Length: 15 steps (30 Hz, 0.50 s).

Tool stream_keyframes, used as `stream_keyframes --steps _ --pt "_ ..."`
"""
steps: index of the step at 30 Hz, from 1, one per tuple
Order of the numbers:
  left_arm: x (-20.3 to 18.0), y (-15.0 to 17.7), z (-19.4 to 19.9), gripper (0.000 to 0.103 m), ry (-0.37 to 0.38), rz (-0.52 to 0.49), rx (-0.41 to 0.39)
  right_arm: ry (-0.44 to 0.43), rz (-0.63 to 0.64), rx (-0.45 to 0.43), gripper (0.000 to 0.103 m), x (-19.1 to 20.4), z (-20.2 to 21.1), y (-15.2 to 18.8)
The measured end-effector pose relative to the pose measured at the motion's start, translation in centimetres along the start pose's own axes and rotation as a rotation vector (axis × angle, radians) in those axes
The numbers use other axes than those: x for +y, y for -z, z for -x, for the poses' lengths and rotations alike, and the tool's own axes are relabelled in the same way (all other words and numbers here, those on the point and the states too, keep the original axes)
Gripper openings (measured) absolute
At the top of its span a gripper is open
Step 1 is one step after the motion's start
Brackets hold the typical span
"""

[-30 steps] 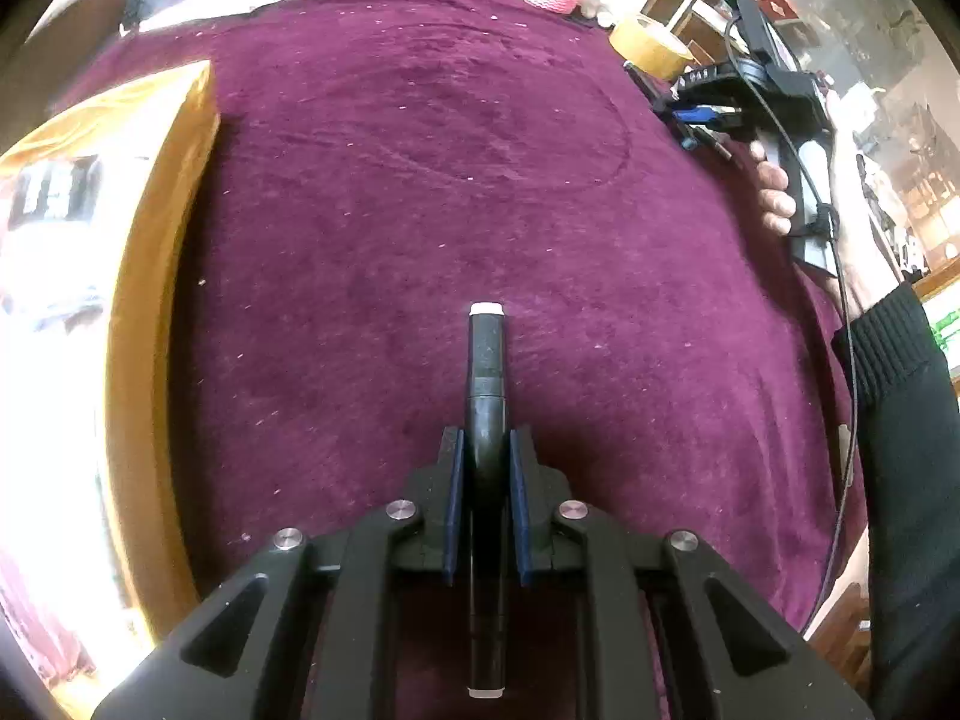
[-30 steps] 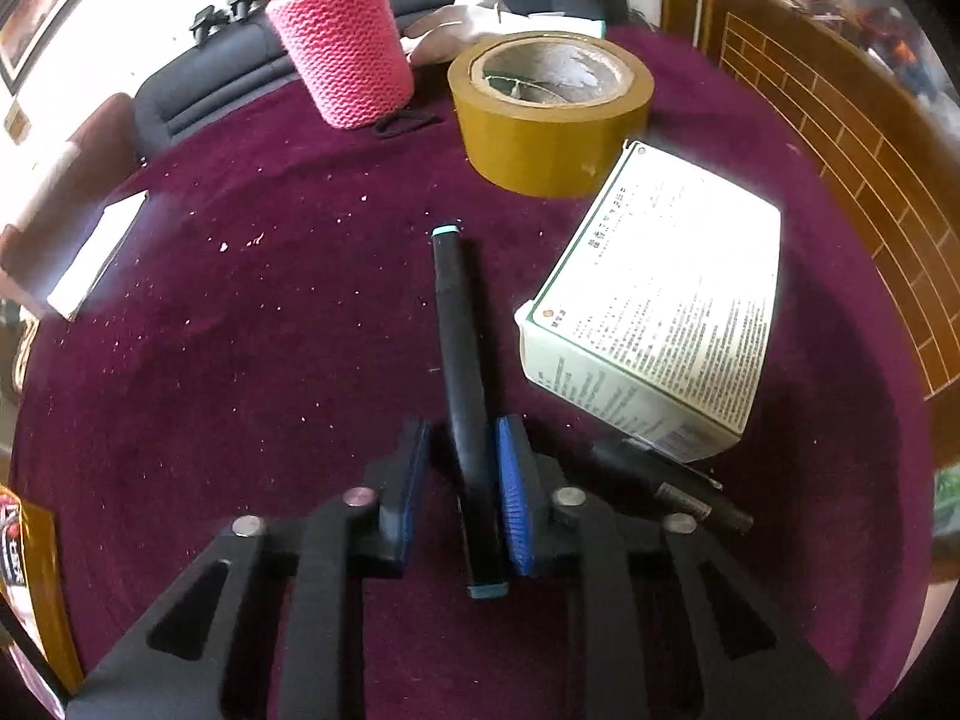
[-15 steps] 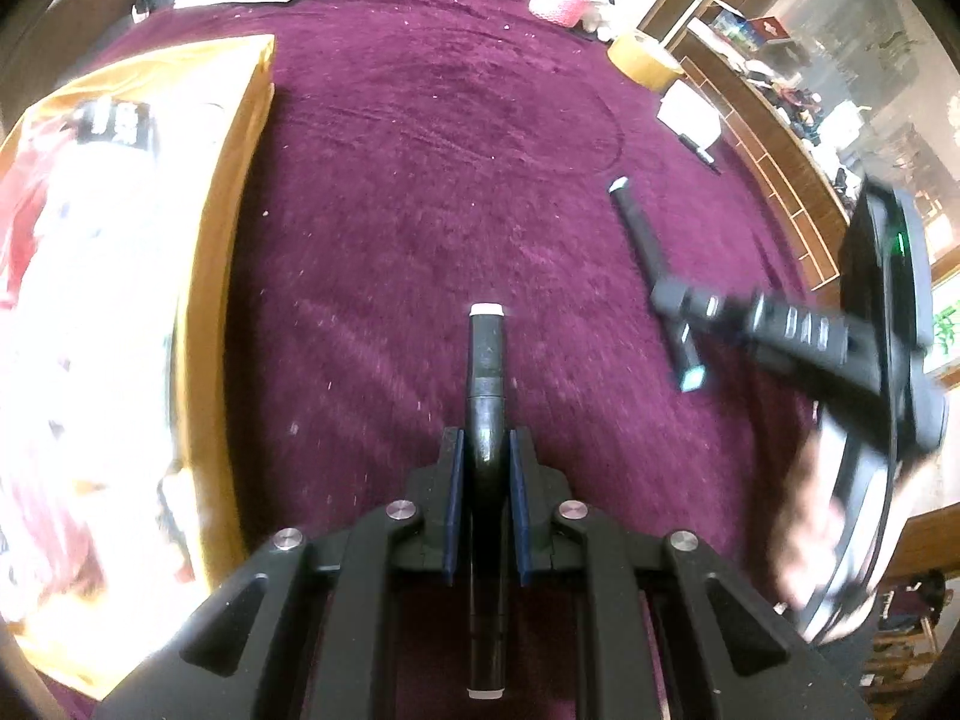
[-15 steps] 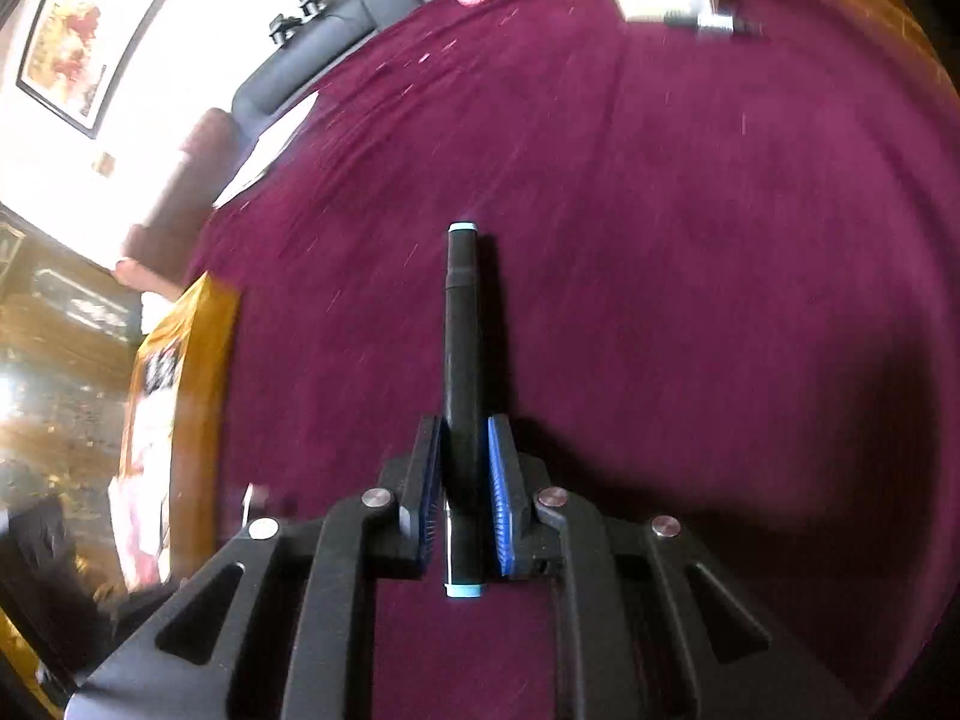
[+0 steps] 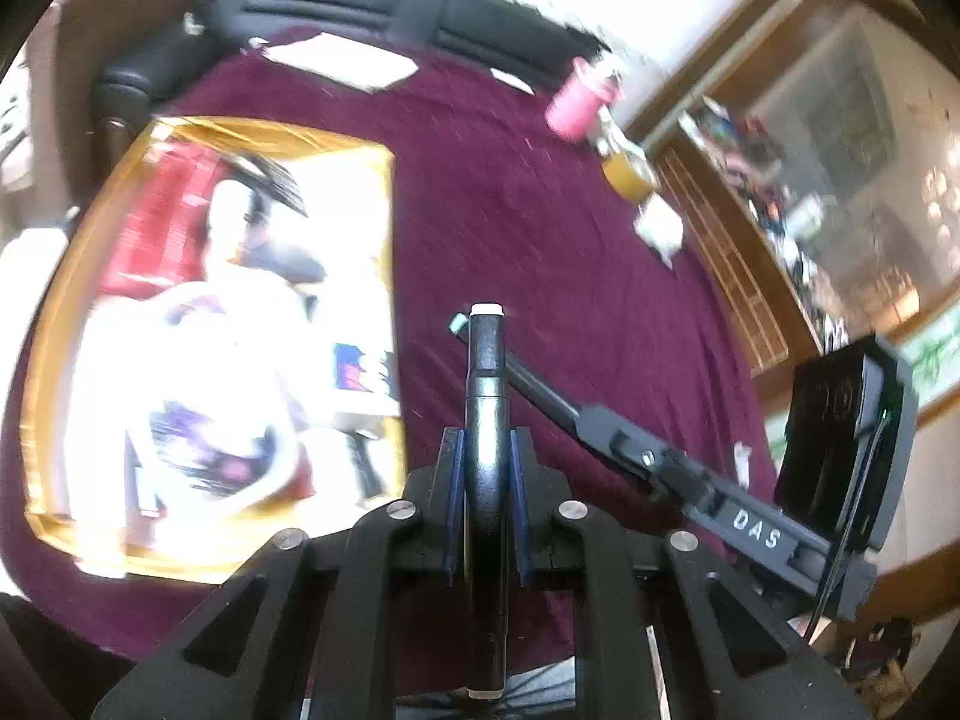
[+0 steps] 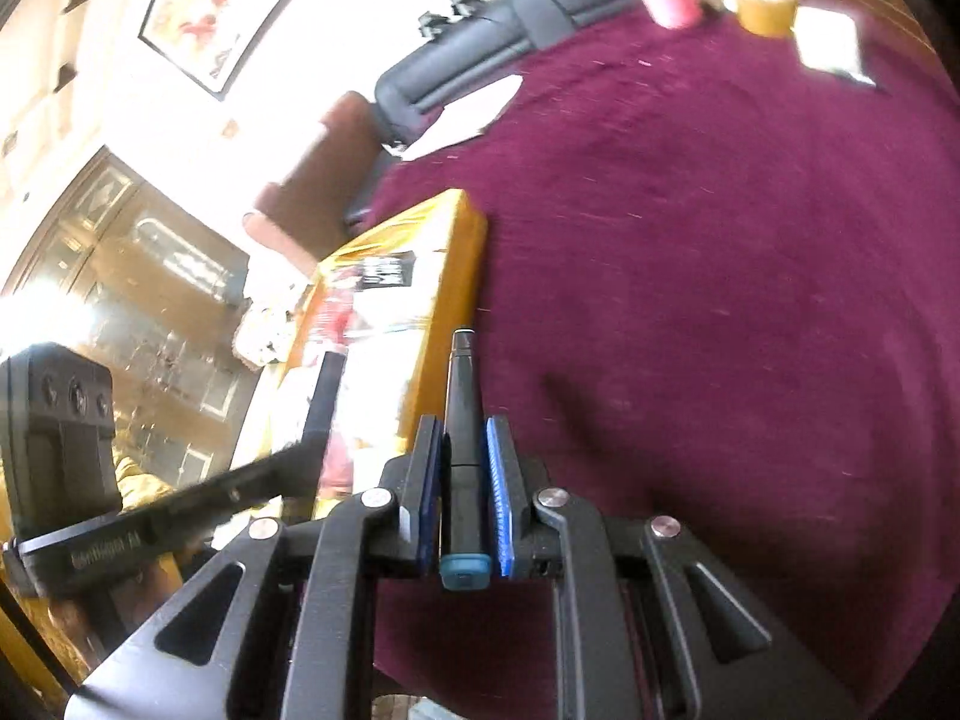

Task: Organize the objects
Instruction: 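Carry both markers over the tray with both tools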

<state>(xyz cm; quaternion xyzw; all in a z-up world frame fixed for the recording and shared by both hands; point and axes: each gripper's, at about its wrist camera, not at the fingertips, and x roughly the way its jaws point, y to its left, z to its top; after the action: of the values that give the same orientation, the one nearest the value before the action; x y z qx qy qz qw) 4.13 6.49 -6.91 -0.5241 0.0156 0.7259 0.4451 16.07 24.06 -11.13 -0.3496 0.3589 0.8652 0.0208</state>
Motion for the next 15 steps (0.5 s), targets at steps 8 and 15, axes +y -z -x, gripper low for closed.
stream_keyframes --steps 8,15 --pt "6.6 -5.3 2.6 0.012 -0.096 0.131 -0.118 -0.012 0.102 -0.010 0.013 5.4 -2.9 -2.4" --pt "11.1 -9.3 -0.2 0.012 -0.242 0.137 -0.073 0.064 0.183 0.013 0.013 8.5 -8.5 -2.5"
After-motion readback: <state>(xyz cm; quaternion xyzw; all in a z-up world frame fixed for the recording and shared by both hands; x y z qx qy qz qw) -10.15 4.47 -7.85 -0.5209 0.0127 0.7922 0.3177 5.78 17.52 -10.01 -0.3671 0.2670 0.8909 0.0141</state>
